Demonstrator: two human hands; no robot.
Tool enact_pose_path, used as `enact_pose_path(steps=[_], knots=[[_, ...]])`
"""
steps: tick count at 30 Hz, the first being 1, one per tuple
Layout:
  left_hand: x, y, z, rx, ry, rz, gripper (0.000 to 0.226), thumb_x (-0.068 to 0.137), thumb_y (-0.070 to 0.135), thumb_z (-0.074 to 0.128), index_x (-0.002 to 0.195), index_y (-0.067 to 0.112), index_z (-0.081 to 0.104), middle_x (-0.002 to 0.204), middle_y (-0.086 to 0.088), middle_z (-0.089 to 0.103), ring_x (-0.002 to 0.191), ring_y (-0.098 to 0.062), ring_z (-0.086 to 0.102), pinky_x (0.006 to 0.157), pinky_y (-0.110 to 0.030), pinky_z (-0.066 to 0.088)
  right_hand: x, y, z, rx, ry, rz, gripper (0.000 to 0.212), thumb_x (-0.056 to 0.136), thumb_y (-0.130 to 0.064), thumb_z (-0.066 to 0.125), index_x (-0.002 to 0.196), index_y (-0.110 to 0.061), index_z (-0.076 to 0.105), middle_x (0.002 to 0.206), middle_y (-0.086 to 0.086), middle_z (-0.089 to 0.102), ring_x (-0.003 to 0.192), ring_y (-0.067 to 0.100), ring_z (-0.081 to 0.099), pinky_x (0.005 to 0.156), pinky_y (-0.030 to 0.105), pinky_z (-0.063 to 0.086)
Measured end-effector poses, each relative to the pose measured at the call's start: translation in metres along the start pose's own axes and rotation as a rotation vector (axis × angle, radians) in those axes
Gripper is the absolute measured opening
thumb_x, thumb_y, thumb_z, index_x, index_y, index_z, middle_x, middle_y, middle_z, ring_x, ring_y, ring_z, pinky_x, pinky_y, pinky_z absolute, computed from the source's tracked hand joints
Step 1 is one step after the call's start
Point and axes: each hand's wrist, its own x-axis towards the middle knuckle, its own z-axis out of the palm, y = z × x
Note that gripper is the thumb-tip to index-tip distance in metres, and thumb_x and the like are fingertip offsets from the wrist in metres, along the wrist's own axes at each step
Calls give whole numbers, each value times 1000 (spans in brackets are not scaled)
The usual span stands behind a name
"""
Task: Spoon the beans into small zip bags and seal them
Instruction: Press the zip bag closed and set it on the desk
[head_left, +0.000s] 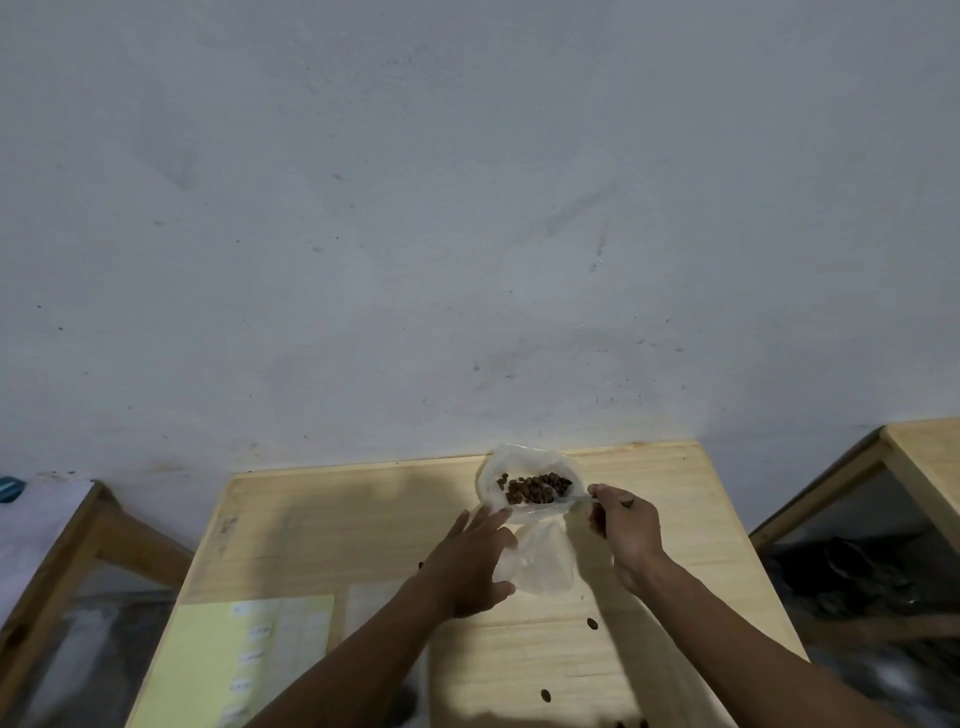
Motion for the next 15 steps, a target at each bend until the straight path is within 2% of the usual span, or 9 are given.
enact_pose_path(steps=[2,6,8,11,15], knots=[[-1,-1,0,-48,32,-16,52,89,43,61,135,24,45,163,4,12,151,-18,4,124,-40,5,-2,-4,-3,4,2,-78,20,97,-12,54,93,-4,72,69,8,61,68,21,55,79,40,50],[-5,-3,0,-129,122,-53,50,88,47,59,132,28,45,161,9,21,151,-13,7,123,-39,8,-7,-13,-8,28,11,-148,28,102,-15,46,86,-10,70,74,7,61,67,20,53,75,38,49],[-8,-4,-2,-142,169,-78,51,87,49,59,132,28,45,152,10,37,147,-14,20,122,-35,13,-7,-17,-8,65,34,-130,31,103,-17,45,84,-9,68,75,7,60,67,21,52,73,37,48],[-11,-7,-8,-149,254,-140,53,84,53,59,129,28,50,131,10,55,126,-13,47,113,-32,30,-7,-22,-7,75,51,-104,32,103,-17,43,85,-6,67,75,7,58,65,20,50,73,37,47],[-11,-11,-18,-152,316,-268,56,81,58,61,129,29,52,129,10,59,118,-12,52,104,-32,38,-8,-27,-6,50,48,-100,32,103,-16,41,87,-4,66,73,8,56,64,20,50,70,37,45]])
